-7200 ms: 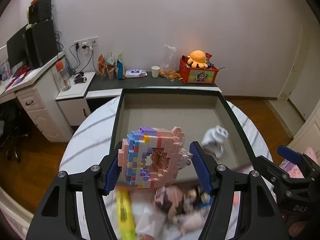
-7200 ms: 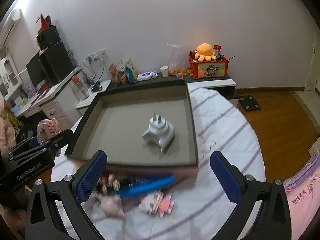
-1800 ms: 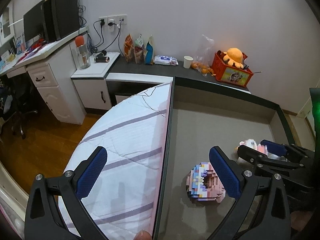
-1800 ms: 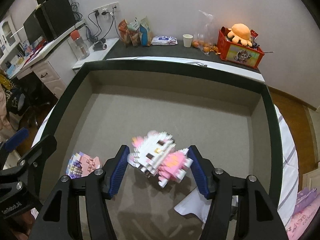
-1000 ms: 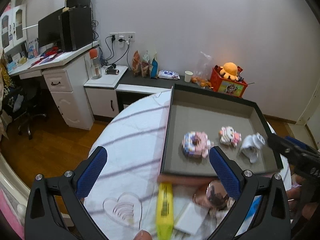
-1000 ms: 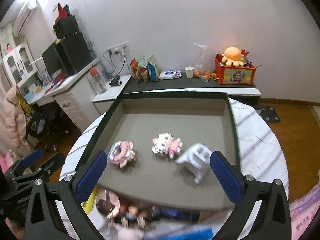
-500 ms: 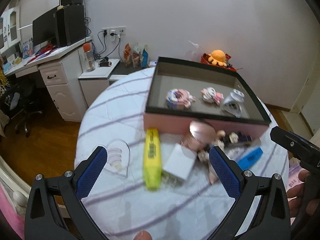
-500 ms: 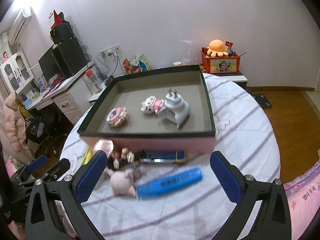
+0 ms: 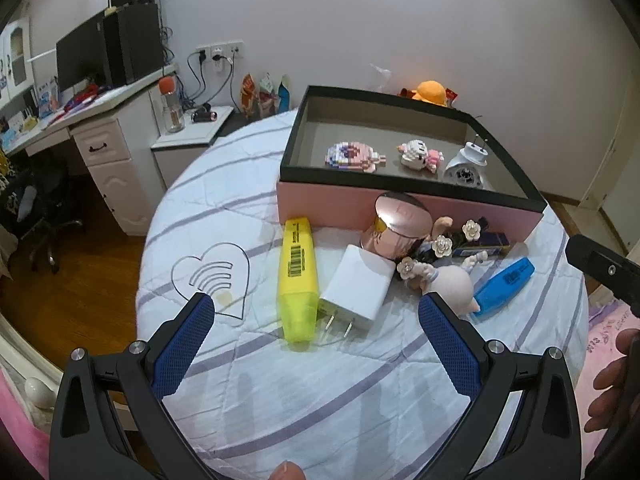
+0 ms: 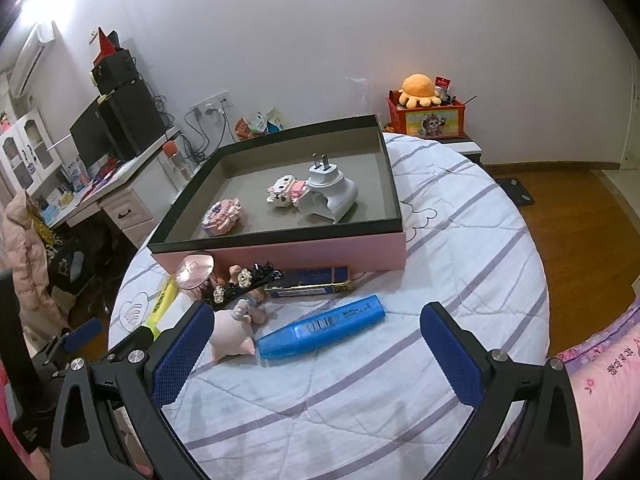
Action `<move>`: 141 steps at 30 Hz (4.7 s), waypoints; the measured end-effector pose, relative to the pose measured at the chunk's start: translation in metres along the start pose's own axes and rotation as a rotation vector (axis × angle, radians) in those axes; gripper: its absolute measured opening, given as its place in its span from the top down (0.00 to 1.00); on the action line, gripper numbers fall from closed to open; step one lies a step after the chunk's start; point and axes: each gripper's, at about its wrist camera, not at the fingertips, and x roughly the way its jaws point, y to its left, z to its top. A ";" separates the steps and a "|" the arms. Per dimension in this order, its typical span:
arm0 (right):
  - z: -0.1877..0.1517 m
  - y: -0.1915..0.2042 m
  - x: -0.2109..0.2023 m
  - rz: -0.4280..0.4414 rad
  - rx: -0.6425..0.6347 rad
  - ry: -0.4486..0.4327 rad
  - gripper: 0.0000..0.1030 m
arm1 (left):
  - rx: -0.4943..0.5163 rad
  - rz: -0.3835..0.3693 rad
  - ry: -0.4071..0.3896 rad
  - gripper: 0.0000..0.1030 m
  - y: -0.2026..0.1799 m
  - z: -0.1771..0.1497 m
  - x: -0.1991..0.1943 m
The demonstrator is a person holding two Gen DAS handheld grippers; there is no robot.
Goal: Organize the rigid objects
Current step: 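Withdraw the right gripper from the box, then grasp the yellow highlighter with the left gripper, then carry the yellow highlighter into the box and open the left gripper, then withdraw the left gripper from the box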
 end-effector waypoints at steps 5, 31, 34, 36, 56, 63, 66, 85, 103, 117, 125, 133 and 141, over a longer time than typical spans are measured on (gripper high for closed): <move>-0.003 -0.004 0.007 -0.003 0.013 0.016 0.00 | -0.027 0.021 0.022 0.00 0.013 -0.002 0.014; -0.001 0.015 0.042 -0.019 -0.030 0.091 0.00 | -0.035 0.039 0.122 0.18 0.046 0.030 0.084; -0.001 0.018 0.043 -0.019 -0.035 0.094 0.00 | -0.009 0.055 0.118 0.36 0.038 0.028 0.084; -0.001 0.018 0.042 -0.020 -0.038 0.092 0.00 | -0.009 0.050 0.115 0.45 0.036 0.027 0.082; 0.003 0.017 0.027 -0.021 -0.036 0.058 0.00 | 0.015 -0.021 0.059 0.75 0.023 0.024 0.043; 0.009 0.017 0.021 -0.008 -0.030 0.046 0.00 | 0.031 -0.026 0.011 0.75 0.014 0.042 0.017; 0.015 0.017 0.019 -0.002 -0.029 0.037 0.00 | 0.036 -0.030 -0.005 0.75 0.008 0.056 0.011; 0.095 -0.028 0.057 -0.044 0.031 0.024 0.00 | 0.103 -0.116 0.098 0.75 -0.070 0.154 0.115; 0.099 -0.042 0.088 -0.052 0.058 0.078 0.00 | 0.084 -0.089 0.167 0.32 -0.077 0.149 0.146; 0.086 -0.023 0.034 -0.063 0.037 0.004 0.00 | 0.029 -0.103 -0.047 0.01 -0.052 0.133 0.046; 0.061 -0.014 0.002 -0.071 0.018 -0.030 0.00 | 0.006 -0.080 -0.130 0.00 -0.029 0.093 -0.011; 0.026 -0.002 -0.021 -0.063 -0.002 -0.050 0.00 | -0.011 -0.060 -0.129 0.00 -0.012 0.043 -0.033; 0.002 0.014 -0.024 -0.045 -0.036 -0.041 0.00 | 0.004 -0.040 -0.118 0.00 -0.007 0.012 -0.042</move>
